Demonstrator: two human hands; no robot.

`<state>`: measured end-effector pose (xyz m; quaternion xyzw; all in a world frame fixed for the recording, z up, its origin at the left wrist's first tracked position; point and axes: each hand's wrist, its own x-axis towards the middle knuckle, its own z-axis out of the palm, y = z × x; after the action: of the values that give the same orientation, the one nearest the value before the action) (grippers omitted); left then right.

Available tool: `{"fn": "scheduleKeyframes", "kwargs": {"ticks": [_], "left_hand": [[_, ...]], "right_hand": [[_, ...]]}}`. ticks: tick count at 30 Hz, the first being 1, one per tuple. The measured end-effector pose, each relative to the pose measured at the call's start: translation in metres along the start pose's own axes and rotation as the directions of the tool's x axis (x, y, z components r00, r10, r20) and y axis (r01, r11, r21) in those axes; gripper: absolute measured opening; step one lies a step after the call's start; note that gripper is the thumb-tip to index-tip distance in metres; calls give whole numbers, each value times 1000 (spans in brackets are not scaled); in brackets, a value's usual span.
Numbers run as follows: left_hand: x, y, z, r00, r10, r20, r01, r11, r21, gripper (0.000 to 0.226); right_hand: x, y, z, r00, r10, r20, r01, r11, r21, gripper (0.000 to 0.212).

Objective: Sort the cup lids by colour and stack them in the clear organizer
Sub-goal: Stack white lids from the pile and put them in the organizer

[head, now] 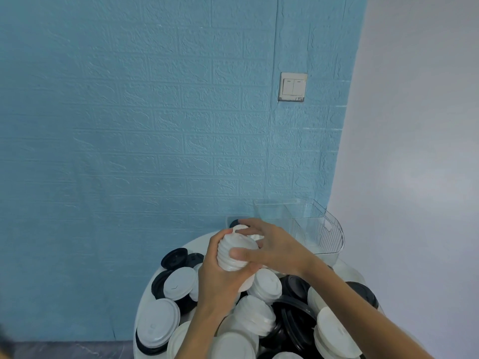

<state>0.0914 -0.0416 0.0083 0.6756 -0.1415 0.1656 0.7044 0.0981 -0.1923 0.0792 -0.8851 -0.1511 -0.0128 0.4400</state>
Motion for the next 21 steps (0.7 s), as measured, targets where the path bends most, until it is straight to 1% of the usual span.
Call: {"fn": "scheduleKeyframes", "kwargs": {"ticks": [1,2,3,4,5,6,7,8,10,12,14,18,21], "left_hand": [[1,-1,-1,1000,-5,-6,4,1000,-10,74],[2,-2,-2,1000,-8,-16,7,1000,-21,73],[4,-3,-4,1000,-9,-26,8,1000,-29,73],[5,-2,-5,999,-9,-34,8,1000,-28,74],[5,-1,-6,999,-8,-36,7,1000,-26,76],[6,-1,-7,999,-8,-35,7,1000,-23,79],[6,-1,-7,999,-9,-31,9,1000,-25,79],[6,-1,-7,1000,-11,-25,11,1000,-27,79],[5,-2,-6,1000,-15,-14,14,999,-33,79],[3,-3,-5,1000,-21,-10,20,999,-42,80],[3,-3,-4,1000,-23,-4,23,999,-44,80],[4,-1,-6,1000,-14,-1,14,999,-39,84],[6,0,-9,1000,-7,-2,6,999,-34,84]], "right_hand": [[0,3,-1,999,39,1,-39,995,91,77],[1,7,-2,995,97,-13,-94,981,170,60],[2,15,-3,988,145,-50,-133,972,192,45],[4,25,-6,982,160,-100,-151,984,97,37],[4,36,-8,979,166,-118,-176,982,-75,35],[4,47,-9,981,177,-85,-193,947,-255,37],[3,57,-7,976,215,-25,-207,894,-398,42],[2,63,-4,960,277,38,-226,847,-481,49],[1,72,5,930,355,96,-247,797,-551,65],[2,77,14,930,359,80,-250,775,-580,76],[4,81,20,937,345,49,-251,767,-591,82],[7,86,26,946,323,24,-257,793,-553,84],[3,73,15,955,295,-14,-265,833,-486,76]]}}
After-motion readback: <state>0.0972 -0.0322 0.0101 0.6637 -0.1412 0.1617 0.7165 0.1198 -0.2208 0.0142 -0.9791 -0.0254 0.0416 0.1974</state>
